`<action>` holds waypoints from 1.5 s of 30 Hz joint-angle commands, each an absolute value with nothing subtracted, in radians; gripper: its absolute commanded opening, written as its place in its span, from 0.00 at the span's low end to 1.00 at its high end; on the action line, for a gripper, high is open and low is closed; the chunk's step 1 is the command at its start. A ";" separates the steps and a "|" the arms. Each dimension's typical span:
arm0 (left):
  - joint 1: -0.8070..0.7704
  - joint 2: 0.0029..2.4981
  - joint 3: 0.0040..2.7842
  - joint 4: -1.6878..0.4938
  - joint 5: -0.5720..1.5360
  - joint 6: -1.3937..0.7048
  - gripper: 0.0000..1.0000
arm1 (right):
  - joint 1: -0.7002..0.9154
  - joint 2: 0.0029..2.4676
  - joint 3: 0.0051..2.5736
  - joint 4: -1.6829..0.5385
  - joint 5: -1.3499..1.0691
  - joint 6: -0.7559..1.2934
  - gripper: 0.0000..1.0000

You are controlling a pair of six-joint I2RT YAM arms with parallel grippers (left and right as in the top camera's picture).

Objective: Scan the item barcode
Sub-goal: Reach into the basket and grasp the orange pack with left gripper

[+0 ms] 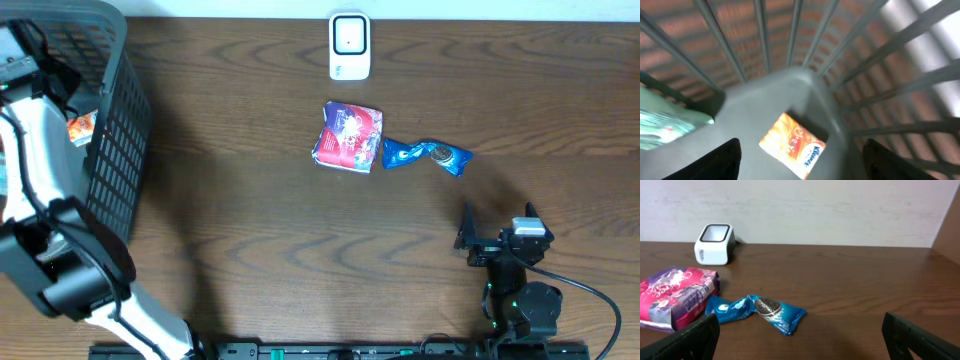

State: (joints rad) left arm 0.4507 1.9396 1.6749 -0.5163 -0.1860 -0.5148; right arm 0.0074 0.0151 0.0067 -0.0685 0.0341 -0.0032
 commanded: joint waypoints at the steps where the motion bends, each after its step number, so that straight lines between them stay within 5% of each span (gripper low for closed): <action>1: 0.454 2.014 1.671 -0.514 -0.162 -0.645 0.78 | 0.001 0.011 0.006 -0.072 0.036 0.014 0.99; 12: 0.453 2.140 1.671 -0.506 -0.112 -0.876 0.77 | 0.001 0.011 0.006 -0.072 0.036 0.014 0.99; 23: 0.453 2.215 1.671 -0.480 -0.090 -0.878 0.75 | 0.001 0.011 0.006 -0.072 0.036 0.014 0.99; 28: 0.453 2.216 1.671 -0.480 -0.089 -0.799 0.35 | 0.001 0.011 0.006 -0.072 0.036 0.014 0.99; 29: 0.453 2.216 1.671 -0.481 -0.090 -0.745 0.34 | 0.001 0.011 0.006 -0.072 0.036 0.014 0.99; 32: 0.455 2.212 1.671 -0.496 -0.089 -0.691 0.54 | 0.001 0.011 0.006 -0.072 0.036 0.014 0.99; 36: 0.456 2.212 1.671 -0.497 -0.090 -0.678 0.56 | 0.001 0.011 0.006 -0.072 0.036 0.014 0.99; 37: 0.456 2.212 1.671 -0.493 -0.089 -0.667 0.51 | 0.001 0.011 0.006 -0.072 0.036 0.014 0.99; 40: 0.456 2.212 1.671 -0.492 -0.089 -0.615 0.07 | 0.001 0.011 0.006 -0.072 0.036 0.014 0.99; 45: 0.462 2.150 1.671 -0.517 -0.089 -0.550 0.07 | 0.001 0.011 0.006 -0.072 0.036 0.014 0.99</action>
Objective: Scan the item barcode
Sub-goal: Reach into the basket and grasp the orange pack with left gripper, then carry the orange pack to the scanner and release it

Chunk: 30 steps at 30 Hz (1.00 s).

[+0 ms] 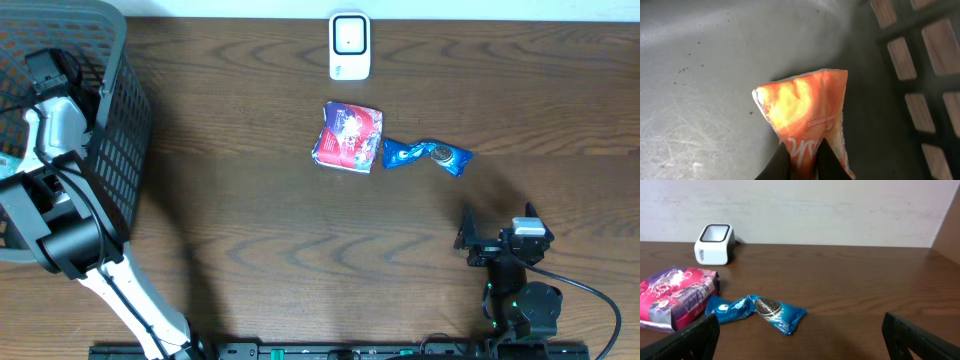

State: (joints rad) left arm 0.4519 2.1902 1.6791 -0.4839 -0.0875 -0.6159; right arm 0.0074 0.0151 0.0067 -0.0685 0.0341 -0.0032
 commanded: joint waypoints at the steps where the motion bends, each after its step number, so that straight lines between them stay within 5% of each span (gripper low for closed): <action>1: 0.463 2.121 1.671 -0.521 -0.089 -0.550 0.07 | 0.001 0.011 0.006 -0.072 0.036 0.014 0.99; 10: 0.464 1.667 1.671 -0.531 -0.053 -0.550 0.07 | 0.001 0.011 0.006 -0.072 0.036 0.014 0.99; 17: 0.424 1.345 1.671 -0.521 0.313 -0.550 0.07 | 0.001 0.011 0.006 -0.072 0.036 0.014 0.99; 25: -0.010 1.338 1.670 -0.496 0.369 -0.343 0.07 | 0.001 0.011 0.006 -0.072 0.036 0.014 0.99; 30: -0.234 1.544 1.670 -0.551 0.207 -0.148 0.07 | 0.001 0.011 0.006 -0.072 0.036 0.014 0.99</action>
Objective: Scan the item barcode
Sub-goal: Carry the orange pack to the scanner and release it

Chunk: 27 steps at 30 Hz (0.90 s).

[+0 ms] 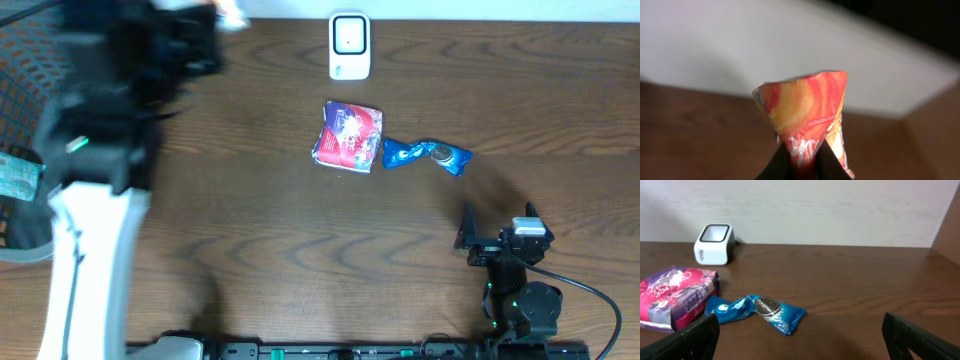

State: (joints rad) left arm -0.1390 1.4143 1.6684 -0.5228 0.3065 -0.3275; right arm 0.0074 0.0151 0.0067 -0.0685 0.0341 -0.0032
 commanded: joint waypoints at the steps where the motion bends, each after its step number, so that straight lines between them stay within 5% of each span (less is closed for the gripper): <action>1: -0.251 1.572 1.670 -0.561 0.192 -0.126 0.07 | 0.001 0.011 0.006 -0.072 0.036 0.014 0.99; 15: -0.350 2.087 1.670 -0.666 0.056 -0.046 0.07 | 0.001 0.011 0.006 -0.072 0.036 0.014 0.99; 27: -0.437 2.123 1.668 -0.702 0.123 -0.205 0.11 | 0.001 0.011 0.006 -0.072 0.036 0.014 0.99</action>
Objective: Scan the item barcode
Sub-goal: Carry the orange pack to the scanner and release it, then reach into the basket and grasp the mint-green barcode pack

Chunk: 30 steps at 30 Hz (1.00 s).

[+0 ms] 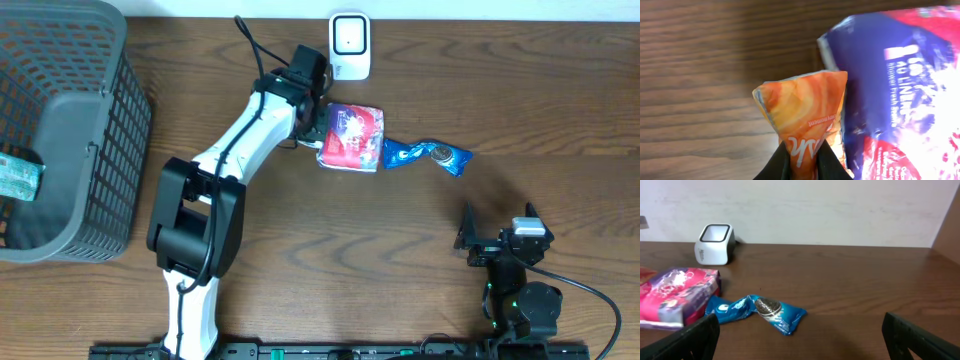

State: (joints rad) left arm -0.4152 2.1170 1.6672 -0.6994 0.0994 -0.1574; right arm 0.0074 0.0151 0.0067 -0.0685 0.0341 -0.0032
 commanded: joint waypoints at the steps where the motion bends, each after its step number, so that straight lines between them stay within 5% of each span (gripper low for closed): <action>1: -0.446 2.123 1.667 -0.703 0.124 -0.206 0.11 | 0.001 0.011 0.006 -0.072 0.036 0.014 0.99; 5: -0.479 2.123 1.666 -0.705 0.123 -0.279 0.30 | 0.001 0.011 0.006 -0.072 0.036 0.014 0.99; 6: -0.491 2.123 1.666 -0.693 0.117 -0.277 0.54 | 0.001 0.011 0.006 -0.072 0.036 0.014 0.99; 9: -0.484 2.123 1.675 -0.688 0.101 -0.270 0.72 | 0.001 0.011 0.006 -0.072 0.036 0.014 0.99; 16: -0.380 2.011 1.746 -0.730 0.077 -0.263 0.88 | 0.001 0.011 0.006 -0.072 0.036 0.014 0.99; 25: -0.128 1.587 1.762 -0.688 0.071 -0.263 0.89 | 0.001 0.011 0.006 -0.072 0.036 0.014 0.99; 30: 0.110 1.450 1.762 -0.697 -0.165 -0.264 0.89 | 0.001 0.011 0.006 -0.072 0.036 0.014 0.99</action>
State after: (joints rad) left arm -0.0055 1.4780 1.7607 -0.6849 0.0128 -0.2653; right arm 0.0074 0.0151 0.0067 -0.0685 0.0341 -0.0032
